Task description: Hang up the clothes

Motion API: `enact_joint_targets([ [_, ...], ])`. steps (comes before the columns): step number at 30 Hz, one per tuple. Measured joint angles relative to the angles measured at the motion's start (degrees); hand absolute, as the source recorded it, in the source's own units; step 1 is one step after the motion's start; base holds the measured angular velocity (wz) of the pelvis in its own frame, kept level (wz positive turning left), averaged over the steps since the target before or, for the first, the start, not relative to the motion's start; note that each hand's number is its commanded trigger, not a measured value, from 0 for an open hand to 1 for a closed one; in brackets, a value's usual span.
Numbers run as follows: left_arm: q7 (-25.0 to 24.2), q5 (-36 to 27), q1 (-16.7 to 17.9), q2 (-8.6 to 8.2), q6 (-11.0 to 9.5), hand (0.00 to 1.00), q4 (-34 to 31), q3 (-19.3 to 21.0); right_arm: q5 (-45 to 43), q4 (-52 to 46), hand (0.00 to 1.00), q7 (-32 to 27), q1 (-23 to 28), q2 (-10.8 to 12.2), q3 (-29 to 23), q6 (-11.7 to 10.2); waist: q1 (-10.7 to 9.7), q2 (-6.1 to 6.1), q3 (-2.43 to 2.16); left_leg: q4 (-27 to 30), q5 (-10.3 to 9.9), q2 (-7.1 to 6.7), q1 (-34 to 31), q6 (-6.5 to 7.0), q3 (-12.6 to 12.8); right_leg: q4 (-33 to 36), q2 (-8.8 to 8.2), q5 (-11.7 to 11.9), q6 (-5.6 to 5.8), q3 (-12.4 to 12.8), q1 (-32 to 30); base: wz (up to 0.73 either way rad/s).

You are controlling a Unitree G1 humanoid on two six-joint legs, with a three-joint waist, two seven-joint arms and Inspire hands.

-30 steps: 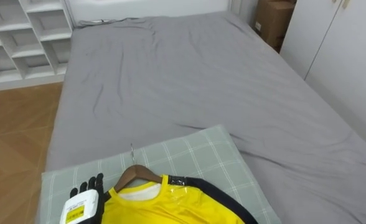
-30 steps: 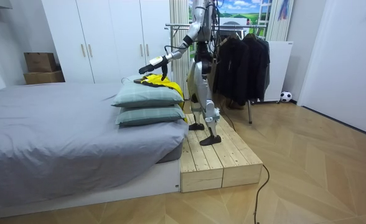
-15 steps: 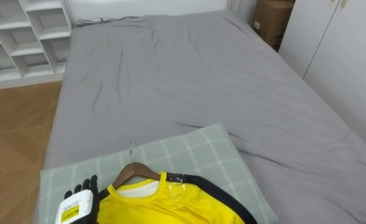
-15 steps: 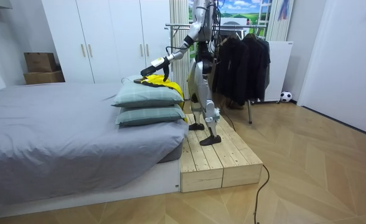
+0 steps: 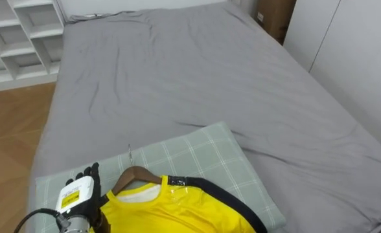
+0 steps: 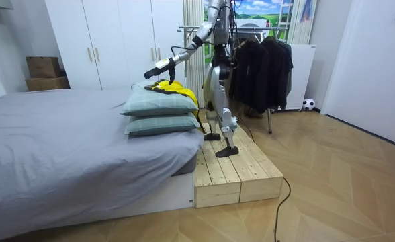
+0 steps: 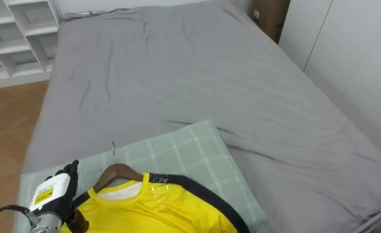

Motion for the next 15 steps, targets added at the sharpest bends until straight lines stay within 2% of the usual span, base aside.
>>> enact_joint_targets([
  [10,-2.3,0.0,-0.1,0.83,-0.1,0.0,0.0,-0.5,0.1,0.5,0.0,0.5,-0.5,-0.3,1.8,-0.2,0.0,0.02,0.05,0.4,0.0,0.0,-0.4,0.0,-0.1,0.2,-0.07,0.0,0.0,0.2,-0.3,0.0],
  [15,-3.1,0.0,-1.7,2.06,-0.1,0.0,0.0,-0.6,0.1,0.4,0.0,0.4,-0.6,-0.3,2.3,-0.2,0.0,-0.43,0.3,1.0,0.0,0.01,-1.2,0.0,-0.1,0.2,-0.18,0.0,-0.01,-0.1,-0.6,0.01],
])
